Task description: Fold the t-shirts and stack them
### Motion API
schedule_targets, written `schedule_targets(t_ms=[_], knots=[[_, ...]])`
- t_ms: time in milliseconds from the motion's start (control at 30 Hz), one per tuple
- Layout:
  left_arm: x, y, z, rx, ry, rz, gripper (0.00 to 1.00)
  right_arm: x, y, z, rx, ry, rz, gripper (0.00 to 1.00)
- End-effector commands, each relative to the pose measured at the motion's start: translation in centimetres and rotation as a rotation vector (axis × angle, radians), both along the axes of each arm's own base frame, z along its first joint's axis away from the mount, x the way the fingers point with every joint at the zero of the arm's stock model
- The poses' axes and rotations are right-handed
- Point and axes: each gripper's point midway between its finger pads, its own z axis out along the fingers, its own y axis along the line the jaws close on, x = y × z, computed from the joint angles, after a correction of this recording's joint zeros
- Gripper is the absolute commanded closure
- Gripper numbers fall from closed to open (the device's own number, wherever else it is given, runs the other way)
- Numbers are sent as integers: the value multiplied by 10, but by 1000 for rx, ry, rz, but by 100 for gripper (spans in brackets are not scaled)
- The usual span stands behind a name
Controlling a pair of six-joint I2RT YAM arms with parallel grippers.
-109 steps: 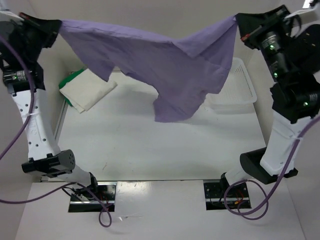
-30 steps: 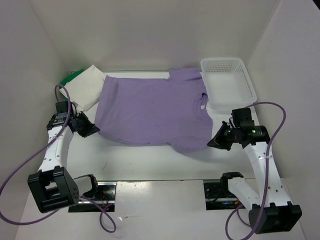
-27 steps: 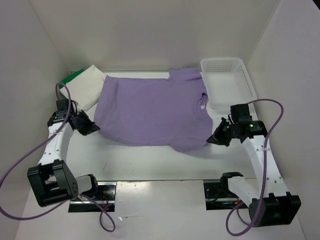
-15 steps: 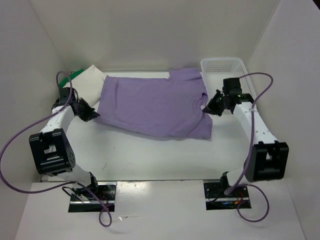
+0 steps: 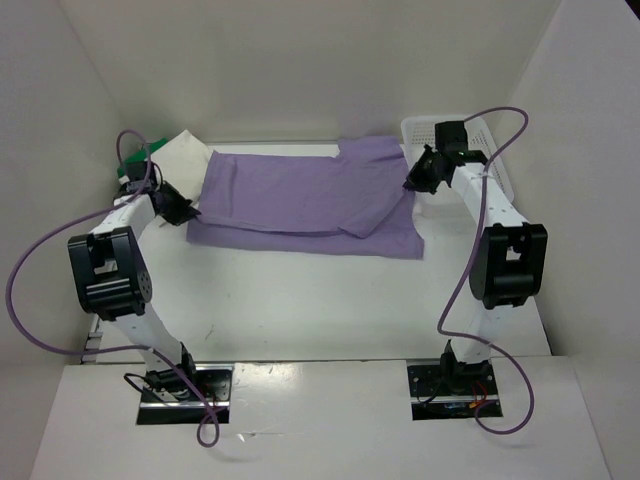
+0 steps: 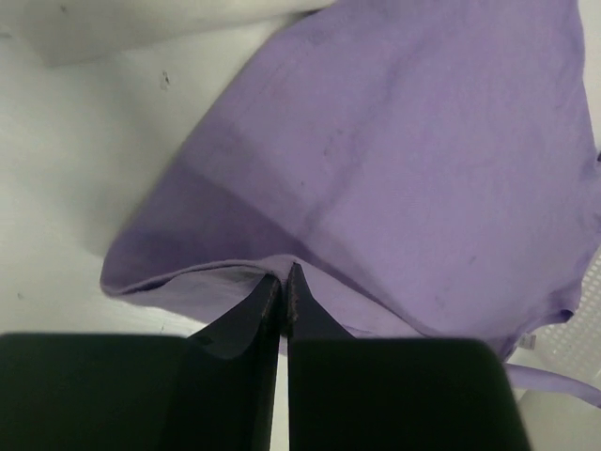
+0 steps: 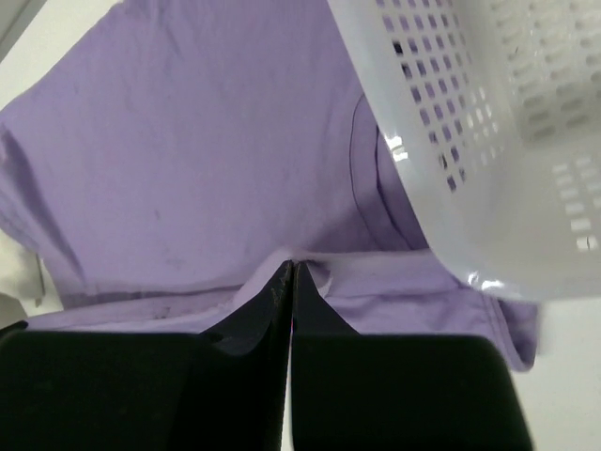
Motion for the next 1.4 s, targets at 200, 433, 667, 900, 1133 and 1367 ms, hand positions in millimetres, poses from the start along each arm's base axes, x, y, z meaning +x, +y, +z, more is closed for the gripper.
schedule_targets(t_ms=[200, 433, 667, 900, 1133, 1367], knots=[[47, 7, -1, 39, -66, 17, 88, 53, -14, 10, -81, -104, -25, 100], [56, 9, -14, 53, -54, 33, 83, 67, -17, 5, -102, -111, -33, 100], [42, 14, 4, 102, -79, 58, 53, 64, -16, 34, -92, -164, -29, 74], [-7, 11, 24, 134, -92, 68, 50, 0, -9, 35, -45, -134, 2, 83], [-64, 13, -26, 54, 32, 93, 57, -99, -12, -36, -13, 35, -51, 100], [-55, 13, -57, -20, 75, 130, 48, -138, -19, -94, 24, 180, -148, 47]])
